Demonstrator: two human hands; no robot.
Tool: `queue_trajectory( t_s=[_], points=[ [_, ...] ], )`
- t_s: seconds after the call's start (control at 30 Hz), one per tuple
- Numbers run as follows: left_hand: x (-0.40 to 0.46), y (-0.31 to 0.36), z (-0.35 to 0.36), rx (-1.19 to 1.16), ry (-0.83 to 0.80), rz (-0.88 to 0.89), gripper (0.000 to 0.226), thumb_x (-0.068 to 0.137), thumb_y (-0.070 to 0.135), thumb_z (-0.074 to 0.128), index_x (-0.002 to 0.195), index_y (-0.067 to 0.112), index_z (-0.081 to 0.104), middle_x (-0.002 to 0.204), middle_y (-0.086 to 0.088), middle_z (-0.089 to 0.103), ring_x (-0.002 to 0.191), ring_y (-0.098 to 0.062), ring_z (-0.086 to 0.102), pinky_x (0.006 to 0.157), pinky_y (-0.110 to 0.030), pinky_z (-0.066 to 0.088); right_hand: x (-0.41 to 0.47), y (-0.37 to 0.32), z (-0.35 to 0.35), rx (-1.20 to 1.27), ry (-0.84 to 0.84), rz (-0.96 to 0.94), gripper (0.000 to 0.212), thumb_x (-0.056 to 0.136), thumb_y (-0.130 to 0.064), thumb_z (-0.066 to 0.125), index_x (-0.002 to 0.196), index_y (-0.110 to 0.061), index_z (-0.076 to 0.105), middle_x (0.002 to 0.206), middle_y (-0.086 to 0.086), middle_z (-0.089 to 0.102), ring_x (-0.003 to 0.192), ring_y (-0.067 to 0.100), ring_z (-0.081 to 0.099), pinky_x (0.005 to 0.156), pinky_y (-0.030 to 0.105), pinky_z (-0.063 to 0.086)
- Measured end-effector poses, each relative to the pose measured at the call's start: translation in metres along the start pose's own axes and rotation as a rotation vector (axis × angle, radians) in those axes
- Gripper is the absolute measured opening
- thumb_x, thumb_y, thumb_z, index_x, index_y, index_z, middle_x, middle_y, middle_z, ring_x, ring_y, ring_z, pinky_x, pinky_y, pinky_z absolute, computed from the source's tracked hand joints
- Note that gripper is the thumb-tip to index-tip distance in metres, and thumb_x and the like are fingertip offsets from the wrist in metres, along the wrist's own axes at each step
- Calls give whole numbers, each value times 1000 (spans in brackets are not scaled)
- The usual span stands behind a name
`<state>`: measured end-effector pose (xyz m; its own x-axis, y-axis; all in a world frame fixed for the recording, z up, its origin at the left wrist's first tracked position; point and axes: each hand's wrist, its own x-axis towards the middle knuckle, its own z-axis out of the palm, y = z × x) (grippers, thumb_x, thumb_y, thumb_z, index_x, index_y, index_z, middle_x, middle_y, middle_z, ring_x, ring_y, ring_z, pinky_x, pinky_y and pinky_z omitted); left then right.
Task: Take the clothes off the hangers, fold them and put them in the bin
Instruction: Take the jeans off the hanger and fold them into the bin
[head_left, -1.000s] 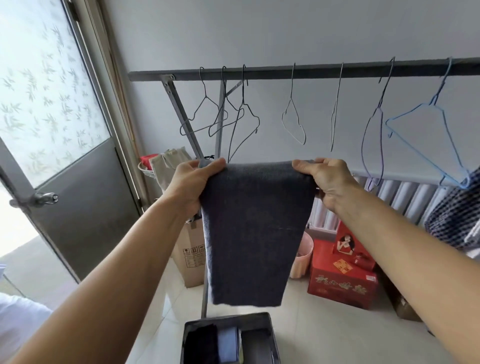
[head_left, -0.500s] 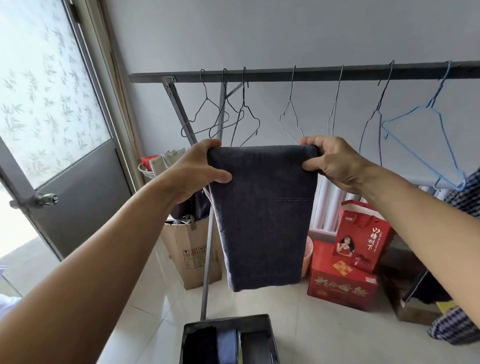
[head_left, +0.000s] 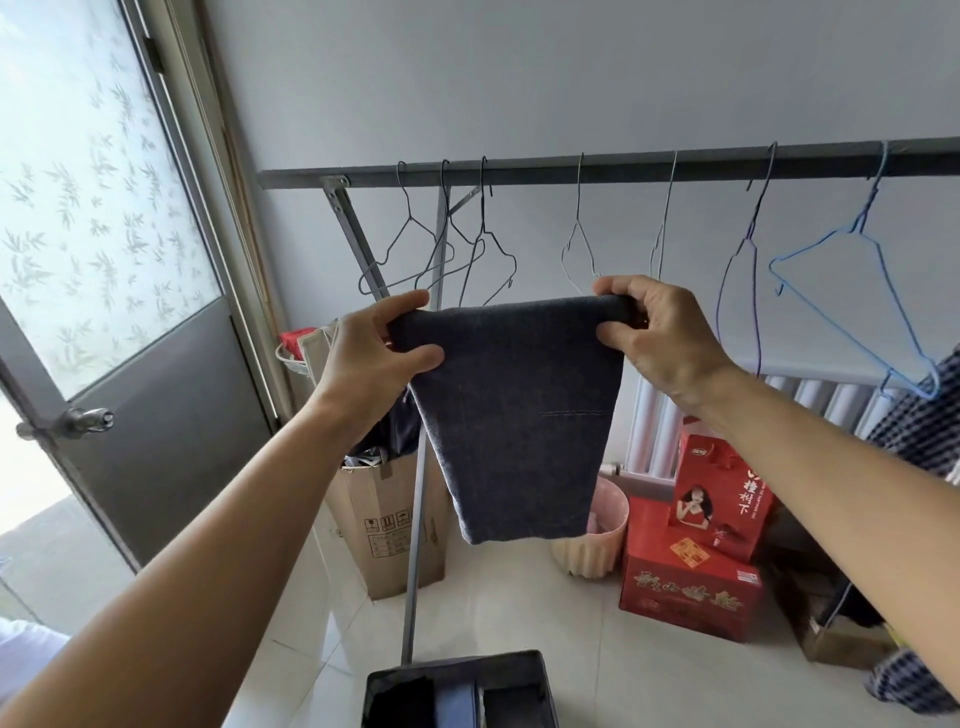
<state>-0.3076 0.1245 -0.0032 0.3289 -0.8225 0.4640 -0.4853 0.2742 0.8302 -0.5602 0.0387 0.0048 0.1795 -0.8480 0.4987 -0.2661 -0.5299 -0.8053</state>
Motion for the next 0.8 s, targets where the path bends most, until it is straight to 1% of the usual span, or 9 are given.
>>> queue_trajectory(
  t_s=[0.07,0.13,0.23,0.33,0.4,0.5,0.67,0.73,0.8],
  points=[
    [-1,4,2,228,42,70,50,73,15,81,120,23,70,100,8,71,93,-11,66,92,-30,53,-3,1,3,-101,29,-28,31,87,4,62,113,-12,63,98,-1,62,93,12,60,83,13,49],
    [-2,7,4,437,104,139,35,74,24,79,108,23,74,91,9,68,93,-14,64,88,-32,51,-4,4,6,-168,73,-49,20,89,1,59,102,-13,62,94,0,62,93,19,60,84,25,51],
    [-3,5,4,603,126,194,21,71,35,80,88,25,72,93,7,55,99,-15,51,82,-34,42,-3,11,6,-291,126,-84,15,88,-4,57,95,-17,61,97,5,60,99,27,56,87,39,50],
    [-4,2,6,476,-44,169,14,72,27,78,74,25,65,97,5,56,98,-15,52,81,-30,40,-1,16,4,-367,147,-65,16,88,-7,59,97,-19,63,102,4,47,104,27,52,90,40,48],
    [-7,5,11,307,-173,51,10,74,23,72,72,20,63,81,1,64,77,-18,63,67,-32,52,2,19,5,-353,162,-26,16,88,-6,60,98,-18,65,105,4,41,97,21,52,92,33,46],
    [-9,10,23,181,-223,-15,17,69,27,64,70,11,59,56,2,52,53,-14,50,52,-29,41,4,24,9,-262,178,42,16,88,-3,63,95,-16,66,109,6,38,76,5,47,88,21,45],
    [-9,15,44,41,-169,-128,18,65,29,63,65,12,57,56,1,48,53,-15,46,53,-29,38,-1,35,28,-22,69,327,29,85,-6,68,109,-14,52,117,15,45,94,28,57,68,33,56],
    [-9,11,50,-6,-95,-176,26,64,29,64,72,5,59,58,-1,51,56,-17,49,55,-32,41,-19,25,36,166,-65,395,25,88,-11,69,106,-9,51,111,19,55,86,29,64,74,39,58],
    [-8,8,53,-66,-10,-221,24,67,25,65,76,3,63,61,-4,54,59,-19,52,57,-34,45,-47,13,40,349,-281,411,31,85,-27,74,106,-10,58,110,14,65,90,26,69,78,38,56]
  ],
)
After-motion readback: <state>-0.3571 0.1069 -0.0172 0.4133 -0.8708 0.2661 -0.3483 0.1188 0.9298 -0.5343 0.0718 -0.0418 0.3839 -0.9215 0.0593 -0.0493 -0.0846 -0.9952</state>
